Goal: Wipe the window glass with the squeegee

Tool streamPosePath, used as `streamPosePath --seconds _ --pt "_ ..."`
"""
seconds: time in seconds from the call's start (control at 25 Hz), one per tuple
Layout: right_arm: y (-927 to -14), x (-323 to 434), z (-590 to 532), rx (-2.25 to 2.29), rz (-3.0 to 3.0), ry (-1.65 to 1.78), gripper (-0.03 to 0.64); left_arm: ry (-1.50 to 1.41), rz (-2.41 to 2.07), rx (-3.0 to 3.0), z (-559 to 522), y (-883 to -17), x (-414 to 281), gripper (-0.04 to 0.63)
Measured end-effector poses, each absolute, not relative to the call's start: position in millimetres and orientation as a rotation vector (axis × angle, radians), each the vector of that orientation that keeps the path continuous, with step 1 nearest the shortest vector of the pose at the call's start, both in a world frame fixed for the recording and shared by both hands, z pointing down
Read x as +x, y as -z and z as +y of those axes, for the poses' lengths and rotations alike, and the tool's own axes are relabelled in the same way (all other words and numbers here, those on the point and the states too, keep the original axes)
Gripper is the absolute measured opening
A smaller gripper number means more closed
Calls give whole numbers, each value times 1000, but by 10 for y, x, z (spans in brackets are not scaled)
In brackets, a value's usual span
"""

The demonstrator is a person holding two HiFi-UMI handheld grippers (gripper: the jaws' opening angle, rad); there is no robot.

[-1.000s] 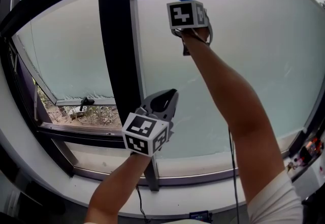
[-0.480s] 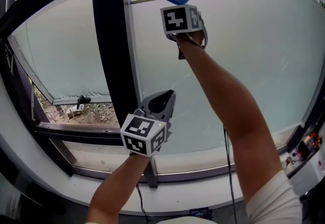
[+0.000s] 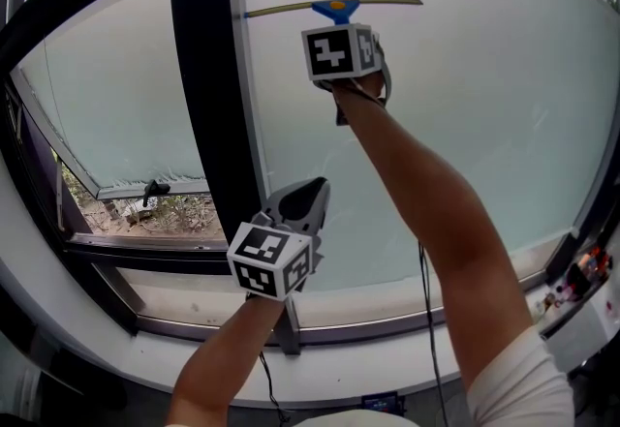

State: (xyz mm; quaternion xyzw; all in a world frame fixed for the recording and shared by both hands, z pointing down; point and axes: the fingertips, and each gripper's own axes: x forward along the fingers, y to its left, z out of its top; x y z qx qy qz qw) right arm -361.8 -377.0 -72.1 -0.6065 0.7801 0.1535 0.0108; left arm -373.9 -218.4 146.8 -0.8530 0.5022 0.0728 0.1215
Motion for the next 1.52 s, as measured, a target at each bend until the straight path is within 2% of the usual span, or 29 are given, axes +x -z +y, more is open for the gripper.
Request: streamPosePath --seconds 1.52 --pt "-204 -3586 -3719 -1929 2493 -411 130 -237 1523 -2606 -2150 -2096 -3803 31"
